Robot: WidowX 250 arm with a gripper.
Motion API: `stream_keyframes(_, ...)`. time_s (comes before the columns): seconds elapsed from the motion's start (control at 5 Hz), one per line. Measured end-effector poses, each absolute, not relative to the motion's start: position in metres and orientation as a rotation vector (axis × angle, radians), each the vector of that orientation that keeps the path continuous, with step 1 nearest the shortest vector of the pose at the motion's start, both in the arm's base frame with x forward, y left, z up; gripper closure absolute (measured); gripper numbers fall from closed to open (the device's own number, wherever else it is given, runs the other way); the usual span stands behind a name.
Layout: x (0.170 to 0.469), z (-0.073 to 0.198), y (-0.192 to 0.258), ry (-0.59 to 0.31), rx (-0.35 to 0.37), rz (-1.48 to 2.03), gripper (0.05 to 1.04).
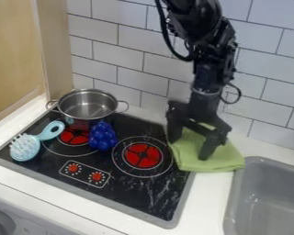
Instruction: Move the green cloth upper right of the burner.
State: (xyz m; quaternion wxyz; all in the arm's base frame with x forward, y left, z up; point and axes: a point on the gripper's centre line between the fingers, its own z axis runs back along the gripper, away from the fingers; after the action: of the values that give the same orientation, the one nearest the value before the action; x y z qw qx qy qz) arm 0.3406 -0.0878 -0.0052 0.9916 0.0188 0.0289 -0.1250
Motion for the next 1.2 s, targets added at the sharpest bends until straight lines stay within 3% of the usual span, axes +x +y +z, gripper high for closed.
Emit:
stream_keyframes(0.6,0.336,0.004,-0.079,0.076,0.027,-0.253,0.085)
stream_keyframes(0.8,0.332,0.02,-0.07,0.058,0.012,-0.239,0.085)
stream_keyframes(1.2,0.316,0.067,-0.056,-0.061,0.008,-0.215,0.085)
